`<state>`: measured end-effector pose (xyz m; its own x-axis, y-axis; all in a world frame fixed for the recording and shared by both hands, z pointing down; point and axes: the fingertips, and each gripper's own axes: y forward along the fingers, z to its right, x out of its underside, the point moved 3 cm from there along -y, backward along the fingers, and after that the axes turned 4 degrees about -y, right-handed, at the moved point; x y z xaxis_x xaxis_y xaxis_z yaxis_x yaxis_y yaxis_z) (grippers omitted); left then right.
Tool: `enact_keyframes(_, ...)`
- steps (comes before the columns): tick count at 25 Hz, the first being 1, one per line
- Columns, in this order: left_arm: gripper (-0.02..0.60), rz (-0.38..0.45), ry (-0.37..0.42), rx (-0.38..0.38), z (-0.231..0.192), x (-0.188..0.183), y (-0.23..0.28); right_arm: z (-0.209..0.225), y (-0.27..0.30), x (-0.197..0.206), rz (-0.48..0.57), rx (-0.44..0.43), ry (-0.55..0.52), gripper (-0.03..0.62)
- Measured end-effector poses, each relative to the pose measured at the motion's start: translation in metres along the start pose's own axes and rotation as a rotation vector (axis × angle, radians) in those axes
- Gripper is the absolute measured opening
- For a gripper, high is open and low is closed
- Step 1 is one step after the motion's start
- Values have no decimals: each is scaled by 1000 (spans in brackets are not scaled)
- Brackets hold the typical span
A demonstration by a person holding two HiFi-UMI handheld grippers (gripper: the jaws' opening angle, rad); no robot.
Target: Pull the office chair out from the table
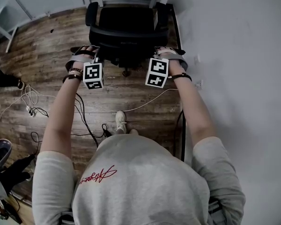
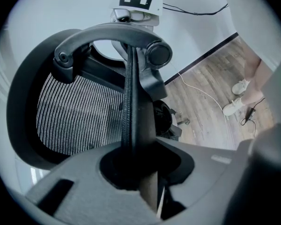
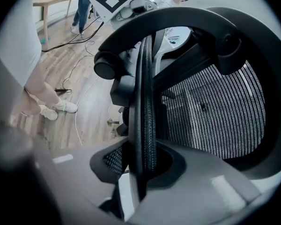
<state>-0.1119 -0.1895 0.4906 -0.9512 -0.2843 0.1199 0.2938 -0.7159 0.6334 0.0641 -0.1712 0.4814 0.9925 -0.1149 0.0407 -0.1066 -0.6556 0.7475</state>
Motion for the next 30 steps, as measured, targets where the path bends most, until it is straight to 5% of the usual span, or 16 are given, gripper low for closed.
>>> enact_keyframes(14,69,-4,-19,10,5,-9,-25,-5,-25,-2,5,-15,-17,83)
enact_keyframes(30,69,-12,-7,-8,59,-32,-59,-68,-54,-2,15,14,-23,80)
